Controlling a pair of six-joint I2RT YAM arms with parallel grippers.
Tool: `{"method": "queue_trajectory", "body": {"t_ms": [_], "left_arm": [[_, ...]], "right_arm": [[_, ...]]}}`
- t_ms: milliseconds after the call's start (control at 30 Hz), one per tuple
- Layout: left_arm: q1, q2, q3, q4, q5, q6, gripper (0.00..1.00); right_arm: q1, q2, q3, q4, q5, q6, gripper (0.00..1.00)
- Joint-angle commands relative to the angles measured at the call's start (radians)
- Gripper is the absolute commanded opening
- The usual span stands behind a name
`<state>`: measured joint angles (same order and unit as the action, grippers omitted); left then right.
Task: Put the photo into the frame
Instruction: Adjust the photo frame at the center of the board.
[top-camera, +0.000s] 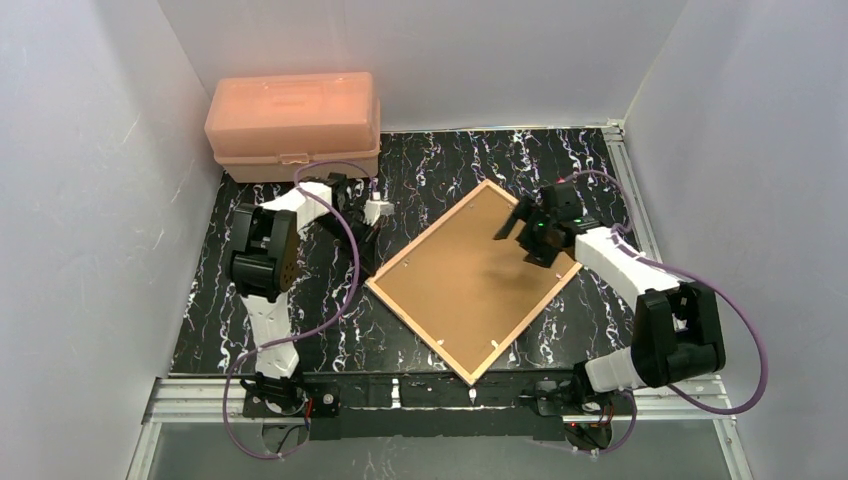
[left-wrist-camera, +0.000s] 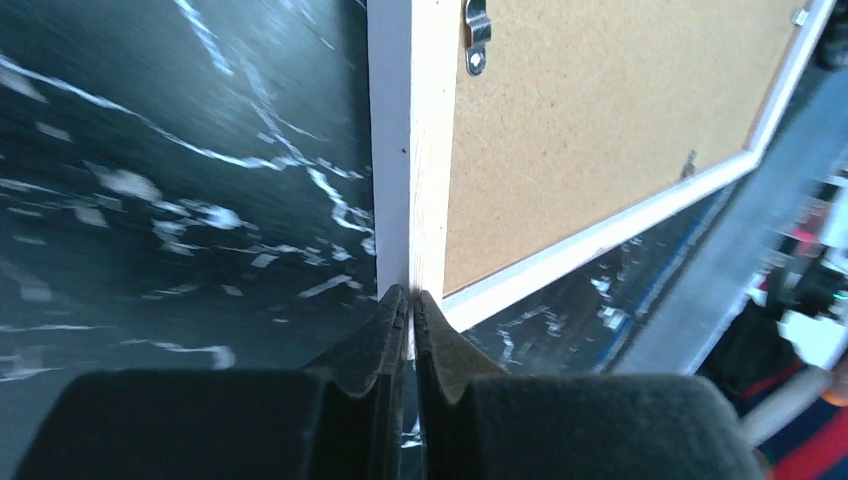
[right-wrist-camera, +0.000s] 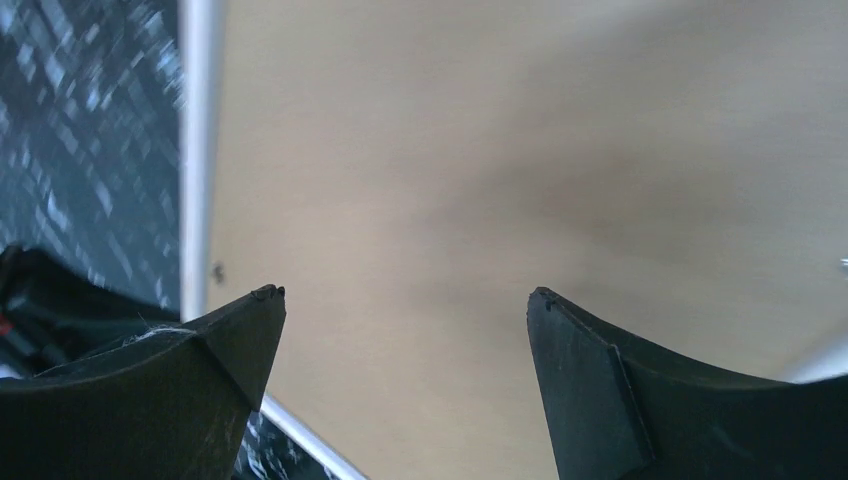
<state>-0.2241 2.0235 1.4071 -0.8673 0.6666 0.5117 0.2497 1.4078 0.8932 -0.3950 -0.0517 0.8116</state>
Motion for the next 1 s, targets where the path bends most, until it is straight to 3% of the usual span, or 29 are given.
{"method": "queue_trajectory", "body": {"t_ms": [0, 300, 633, 967], "left_arm": [[-0.006, -0.048, -0.138, -0.058, 0.097, -0.038, 0.04], [-0.024, -0.108, -0.289, -0.038, 0.235, -0.092, 0.02], [-0.003, -0.04, -0.115, 0.056, 0.274, -0.292, 0.04], [-0.004, 0.084, -0.078, 0.056, 0.291, -0.301, 0.13]], "right_arm": [[0.169, -0.015, 0.047, 0.113, -0.004, 0.025, 0.99], [0.39, 0.105, 0.015, 0.423, -0.106, 0.114, 0.97], [0.503, 0.251, 0.015, 0.603, -0.132, 0.26, 0.95], [0.537, 0.304, -0.032, 0.693, -0.159, 0.353, 0.94]]}}
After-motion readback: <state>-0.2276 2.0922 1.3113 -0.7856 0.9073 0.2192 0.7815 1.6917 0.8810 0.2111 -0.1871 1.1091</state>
